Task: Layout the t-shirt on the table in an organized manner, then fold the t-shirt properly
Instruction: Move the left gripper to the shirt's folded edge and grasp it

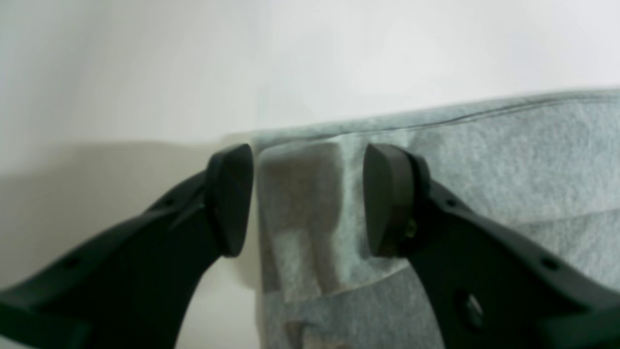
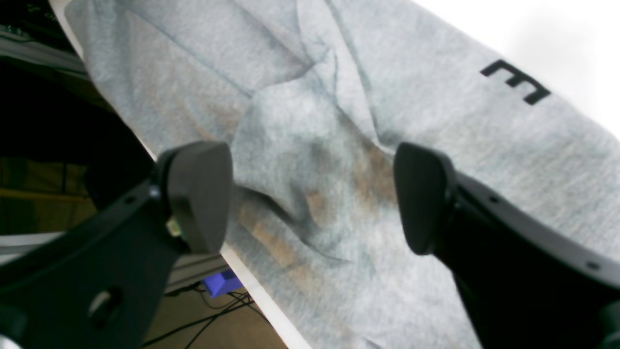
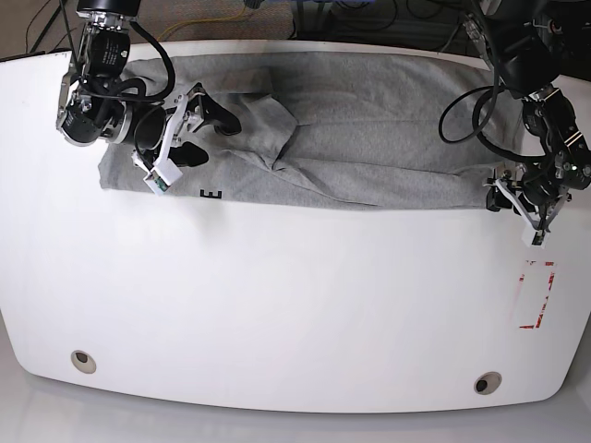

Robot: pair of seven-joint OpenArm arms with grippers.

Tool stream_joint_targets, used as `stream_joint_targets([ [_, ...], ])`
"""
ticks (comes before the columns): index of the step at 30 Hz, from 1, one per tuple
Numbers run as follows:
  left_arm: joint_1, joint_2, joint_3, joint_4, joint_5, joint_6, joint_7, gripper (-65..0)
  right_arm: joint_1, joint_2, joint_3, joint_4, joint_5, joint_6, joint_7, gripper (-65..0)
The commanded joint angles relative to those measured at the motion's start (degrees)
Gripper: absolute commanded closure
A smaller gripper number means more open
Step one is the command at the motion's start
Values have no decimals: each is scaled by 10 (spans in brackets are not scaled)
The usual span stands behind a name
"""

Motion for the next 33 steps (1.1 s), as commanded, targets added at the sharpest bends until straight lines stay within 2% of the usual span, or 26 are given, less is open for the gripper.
stream_joint_targets([
  [1, -12, -9, 7, 7, -8, -1, -11, -339, 4, 6, 3, 9, 13, 1, 10, -496],
  [9, -12, -9, 8, -13, -5, -1, -13, -339, 4, 6, 3, 9, 14, 1, 10, -496],
  [16, -14, -9, 8, -37, 40, -1, -20, -339, 4, 6, 3, 9, 14, 1, 11, -496],
  [26, -12, -9, 7, -29, 66, -1, -37, -329, 4, -13, 3, 9, 10, 1, 11, -496],
  [29, -12, -9, 8, -30, 66, -1, -37, -271, 4, -13, 3, 9, 11, 1, 11, -496],
  [33, -12, -9, 8, -31, 66, -1, -37, -149, 4, -14, 3, 9, 12, 1, 11, -496],
])
